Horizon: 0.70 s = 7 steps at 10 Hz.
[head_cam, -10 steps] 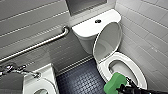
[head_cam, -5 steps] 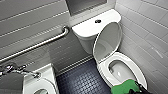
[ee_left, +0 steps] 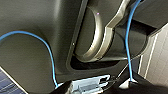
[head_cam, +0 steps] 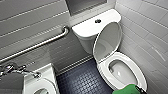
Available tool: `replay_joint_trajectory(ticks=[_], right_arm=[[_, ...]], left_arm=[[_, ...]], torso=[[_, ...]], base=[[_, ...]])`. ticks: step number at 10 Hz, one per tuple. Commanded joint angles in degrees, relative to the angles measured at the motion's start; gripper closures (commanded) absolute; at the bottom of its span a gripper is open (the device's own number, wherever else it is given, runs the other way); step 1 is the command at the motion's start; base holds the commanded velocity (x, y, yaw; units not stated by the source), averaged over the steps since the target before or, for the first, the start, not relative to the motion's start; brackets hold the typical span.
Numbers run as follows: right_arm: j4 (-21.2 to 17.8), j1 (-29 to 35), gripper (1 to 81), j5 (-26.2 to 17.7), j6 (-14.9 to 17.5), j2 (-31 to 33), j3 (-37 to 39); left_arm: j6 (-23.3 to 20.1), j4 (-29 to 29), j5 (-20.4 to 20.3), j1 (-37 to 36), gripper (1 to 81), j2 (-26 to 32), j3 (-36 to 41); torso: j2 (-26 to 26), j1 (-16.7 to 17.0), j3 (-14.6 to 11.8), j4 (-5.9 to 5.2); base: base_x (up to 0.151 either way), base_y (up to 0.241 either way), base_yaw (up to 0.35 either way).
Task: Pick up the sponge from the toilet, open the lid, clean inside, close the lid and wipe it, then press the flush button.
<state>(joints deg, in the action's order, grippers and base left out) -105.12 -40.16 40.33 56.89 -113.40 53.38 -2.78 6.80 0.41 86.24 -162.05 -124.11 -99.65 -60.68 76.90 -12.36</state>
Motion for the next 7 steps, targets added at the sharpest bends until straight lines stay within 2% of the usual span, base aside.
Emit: replay_joint_trajectory(ticks=[1, 4, 5, 6, 7], right_arm=[[0.35, 3.45, 81.1, -5.7, -0.02, 1.39, -2.24], [0.35, 2.57, 81.1, -5.52, 0.24, -0.89, -1.1], [0.35, 2.31, 81.1, -5.43, 0.32, -1.86, -0.66], [0.44, 1.87, 81.1, -5.43, 0.32, -2.39, -0.22], [0.35, 1.69, 81.1, -5.52, 0.32, -2.65, 0.22]], left_arm=[[-0.21, 0.23, 5.47, 2.32, 1.0, 1.46, 1.41], [-0.29, 0.31, 5.47, 2.41, 1.0, 1.9, 1.59], [-0.21, 0.32, 5.47, 2.32, 1.0, 1.9, 1.59], [-0.29, 0.32, 5.47, 2.32, 1.0, 1.9, 1.59], [-0.21, 0.32, 5.47, 2.32, 1.0, 1.9, 1.59]], torso=[[5.53, 3.58, 0.0, 0.0], [11.48, 7.3, 0.0, 0.0], [13.86, 8.8, -2.11, 2.07], [16.03, 10.16, -3.76, 3.33], [18.28, 11.54, -4.54, 4.08]], base=[[0.0, 0.0, 0.0], [0.0, 0.0, 0.0], [0.0, 0.0, 0.0], [0.0, 0.0, 0.0], [0.0, 0.0, 0.0]])
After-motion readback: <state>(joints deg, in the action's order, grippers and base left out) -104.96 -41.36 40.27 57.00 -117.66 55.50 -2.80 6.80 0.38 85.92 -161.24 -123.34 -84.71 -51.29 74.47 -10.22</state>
